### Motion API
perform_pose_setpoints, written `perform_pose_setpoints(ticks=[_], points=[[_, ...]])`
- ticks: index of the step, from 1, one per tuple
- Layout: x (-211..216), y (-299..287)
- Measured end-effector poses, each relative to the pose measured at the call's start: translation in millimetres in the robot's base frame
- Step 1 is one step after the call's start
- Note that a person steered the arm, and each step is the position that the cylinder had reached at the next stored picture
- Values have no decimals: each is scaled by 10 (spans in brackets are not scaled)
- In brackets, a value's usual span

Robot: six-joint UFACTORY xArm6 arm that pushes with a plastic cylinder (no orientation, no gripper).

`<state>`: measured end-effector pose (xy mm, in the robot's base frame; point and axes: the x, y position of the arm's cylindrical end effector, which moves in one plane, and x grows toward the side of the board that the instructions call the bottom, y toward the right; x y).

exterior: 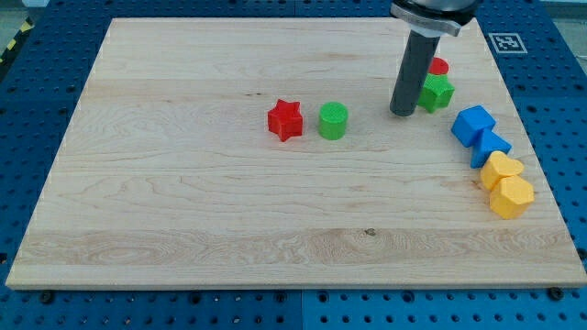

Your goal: Move the green star above the blue cube

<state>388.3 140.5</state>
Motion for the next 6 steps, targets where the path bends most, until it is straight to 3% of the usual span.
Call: perform_pose_setpoints(ticks=[2,6], points=[[-218,0],[-197,450]])
